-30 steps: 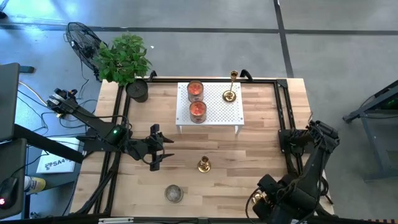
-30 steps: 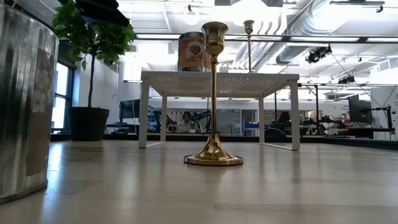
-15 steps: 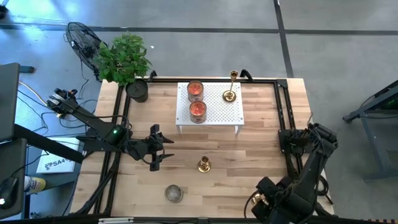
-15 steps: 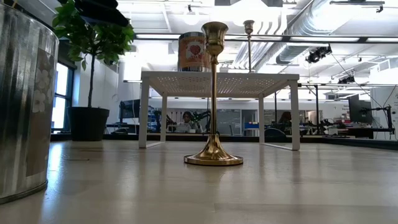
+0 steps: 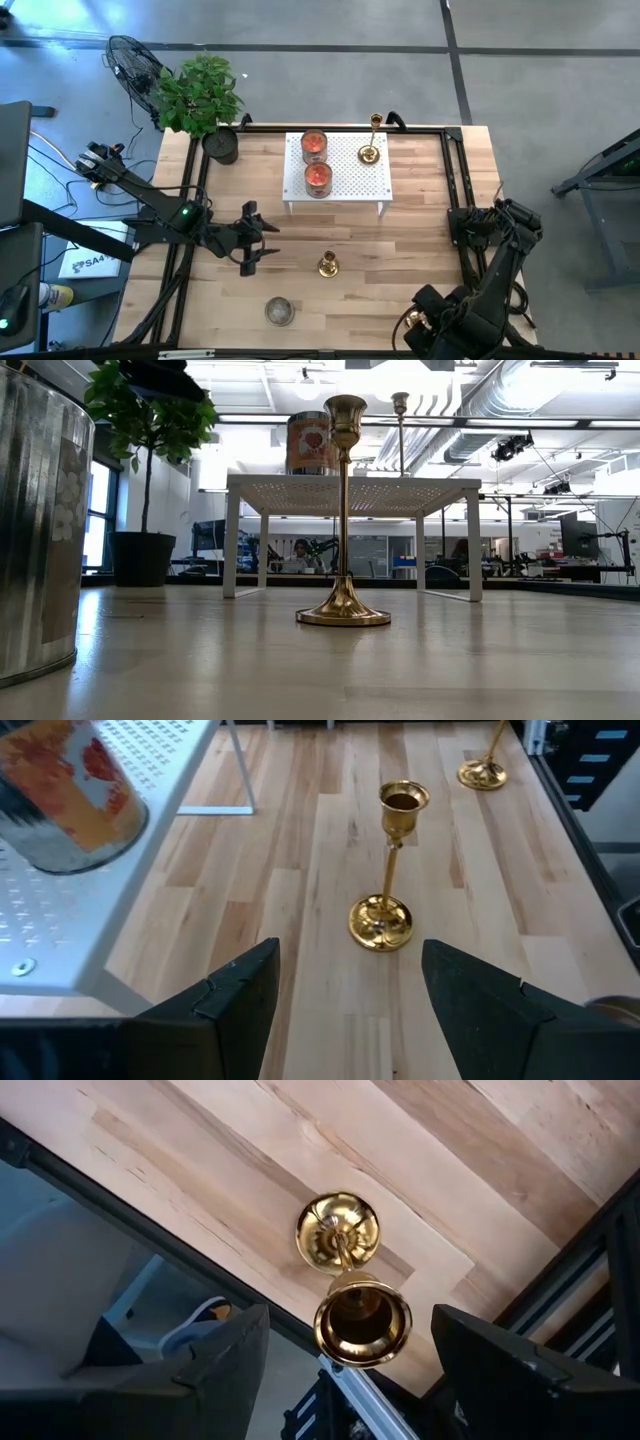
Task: Pick & Place candle stick holders
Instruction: Put the bottom gold candle holder on the shelf
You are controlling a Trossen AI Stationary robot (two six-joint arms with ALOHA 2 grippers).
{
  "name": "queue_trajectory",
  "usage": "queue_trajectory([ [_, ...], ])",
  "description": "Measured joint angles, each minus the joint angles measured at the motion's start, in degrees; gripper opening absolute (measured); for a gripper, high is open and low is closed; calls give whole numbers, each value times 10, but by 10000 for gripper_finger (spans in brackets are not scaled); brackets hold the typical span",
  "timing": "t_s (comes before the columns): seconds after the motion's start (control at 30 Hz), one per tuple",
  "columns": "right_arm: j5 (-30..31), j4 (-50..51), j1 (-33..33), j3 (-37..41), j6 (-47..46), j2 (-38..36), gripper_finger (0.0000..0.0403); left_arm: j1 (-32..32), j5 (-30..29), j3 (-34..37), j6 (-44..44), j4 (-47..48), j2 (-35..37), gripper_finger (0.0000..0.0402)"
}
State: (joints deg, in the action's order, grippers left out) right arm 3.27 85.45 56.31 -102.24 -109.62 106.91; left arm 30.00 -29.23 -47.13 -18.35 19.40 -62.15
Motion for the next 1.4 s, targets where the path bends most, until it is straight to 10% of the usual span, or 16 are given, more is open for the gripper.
queue_trajectory([
  [1.4, -9, -9, 0, 0, 16, 27, 247, 0, 14, 0, -15, 0, 0, 239],
])
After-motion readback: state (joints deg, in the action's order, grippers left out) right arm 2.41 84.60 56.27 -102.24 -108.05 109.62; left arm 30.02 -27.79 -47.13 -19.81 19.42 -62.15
